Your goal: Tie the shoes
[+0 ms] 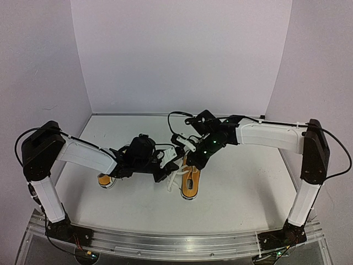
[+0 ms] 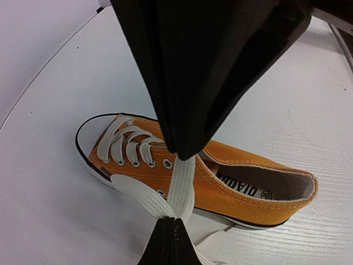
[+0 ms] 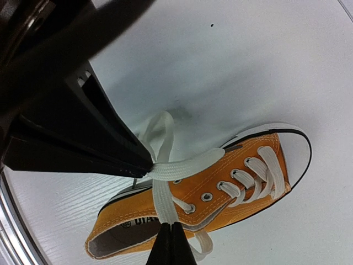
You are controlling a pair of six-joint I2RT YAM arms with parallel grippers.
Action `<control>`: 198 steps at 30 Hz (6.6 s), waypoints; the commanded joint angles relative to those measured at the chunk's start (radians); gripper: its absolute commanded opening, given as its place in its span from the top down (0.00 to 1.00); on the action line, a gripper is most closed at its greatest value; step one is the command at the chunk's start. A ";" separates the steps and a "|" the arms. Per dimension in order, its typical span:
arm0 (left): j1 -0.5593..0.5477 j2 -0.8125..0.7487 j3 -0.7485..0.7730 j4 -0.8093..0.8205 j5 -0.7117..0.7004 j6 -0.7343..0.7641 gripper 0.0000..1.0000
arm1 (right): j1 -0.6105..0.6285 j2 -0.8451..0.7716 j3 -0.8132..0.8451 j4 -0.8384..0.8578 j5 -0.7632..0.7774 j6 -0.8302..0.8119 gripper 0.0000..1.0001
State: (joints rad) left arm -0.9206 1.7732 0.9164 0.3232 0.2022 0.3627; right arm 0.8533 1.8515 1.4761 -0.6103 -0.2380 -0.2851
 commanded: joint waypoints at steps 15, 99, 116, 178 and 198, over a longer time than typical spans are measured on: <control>0.006 0.044 -0.033 0.242 0.131 0.105 1.00 | -0.007 -0.081 -0.032 0.053 -0.024 -0.008 1.00; 0.014 0.198 0.073 0.389 0.432 0.346 1.00 | -0.058 -0.118 -0.080 0.034 -0.066 -0.082 1.00; 0.005 0.259 0.162 0.345 0.500 0.315 1.00 | -0.058 -0.119 -0.088 0.029 -0.111 -0.089 1.00; -0.037 0.318 0.132 0.412 0.346 0.439 1.00 | -0.328 -0.217 -0.638 0.773 -0.510 0.824 0.77; -0.039 0.324 0.140 0.414 0.343 0.433 1.00 | -0.317 -0.202 -0.667 0.781 -0.565 0.820 0.76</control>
State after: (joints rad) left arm -0.9550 2.0907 1.0317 0.7303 0.5465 0.7888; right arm 0.5285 1.6421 0.8192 0.1410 -0.7873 0.5358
